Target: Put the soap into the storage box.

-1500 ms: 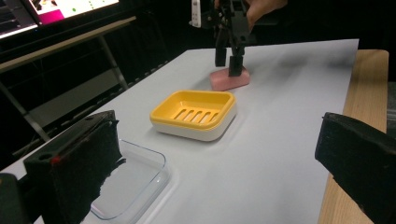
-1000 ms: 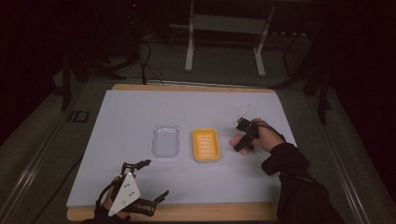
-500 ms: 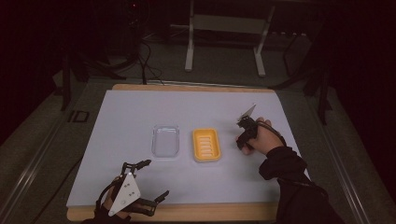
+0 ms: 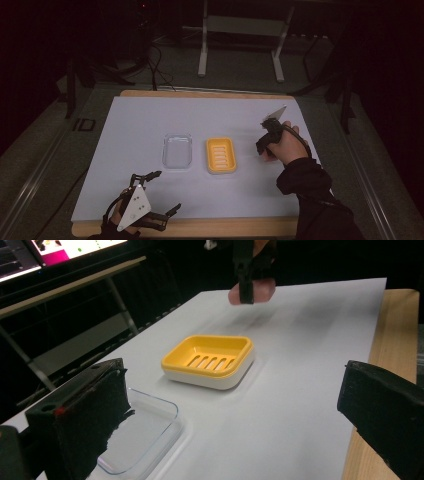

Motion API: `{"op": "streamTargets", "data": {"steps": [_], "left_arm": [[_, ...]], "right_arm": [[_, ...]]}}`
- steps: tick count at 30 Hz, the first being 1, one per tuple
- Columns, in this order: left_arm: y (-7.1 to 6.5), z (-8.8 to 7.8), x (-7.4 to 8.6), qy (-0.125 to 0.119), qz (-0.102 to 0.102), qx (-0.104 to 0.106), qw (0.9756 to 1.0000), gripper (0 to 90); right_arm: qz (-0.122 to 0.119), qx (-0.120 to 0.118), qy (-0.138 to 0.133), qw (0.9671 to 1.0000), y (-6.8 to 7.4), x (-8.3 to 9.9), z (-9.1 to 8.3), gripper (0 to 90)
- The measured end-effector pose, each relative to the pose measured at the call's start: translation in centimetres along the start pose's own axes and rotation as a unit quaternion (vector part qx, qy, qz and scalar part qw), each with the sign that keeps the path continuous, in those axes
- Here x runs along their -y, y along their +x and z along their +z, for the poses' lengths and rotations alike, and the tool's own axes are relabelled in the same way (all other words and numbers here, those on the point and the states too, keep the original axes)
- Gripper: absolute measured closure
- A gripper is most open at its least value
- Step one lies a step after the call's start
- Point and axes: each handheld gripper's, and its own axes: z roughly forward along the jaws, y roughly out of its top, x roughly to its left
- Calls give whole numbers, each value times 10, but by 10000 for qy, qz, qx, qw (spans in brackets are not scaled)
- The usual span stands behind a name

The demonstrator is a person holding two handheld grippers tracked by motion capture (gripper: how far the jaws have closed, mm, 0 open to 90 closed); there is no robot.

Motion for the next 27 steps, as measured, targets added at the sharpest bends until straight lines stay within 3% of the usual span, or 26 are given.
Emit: {"op": "streamTargets", "data": {"steps": [2,6,19,27], "left_arm": [[-1,1,0,40,38,6,10000,6],[-2,0,0,35,77,25,10000,7],[-2,0,0,28,87,23,10000,7],[-4,1,0,54,131,27,9999,7]], "right_arm": [[82,-7,-31,10000,3,2,-5,379],[21,180,-110,9998,11,3,-14,379],[-120,411,-464,9980,47,-1,-57,379],[-149,215,-595,9979,67,-1,-64,378]]}}
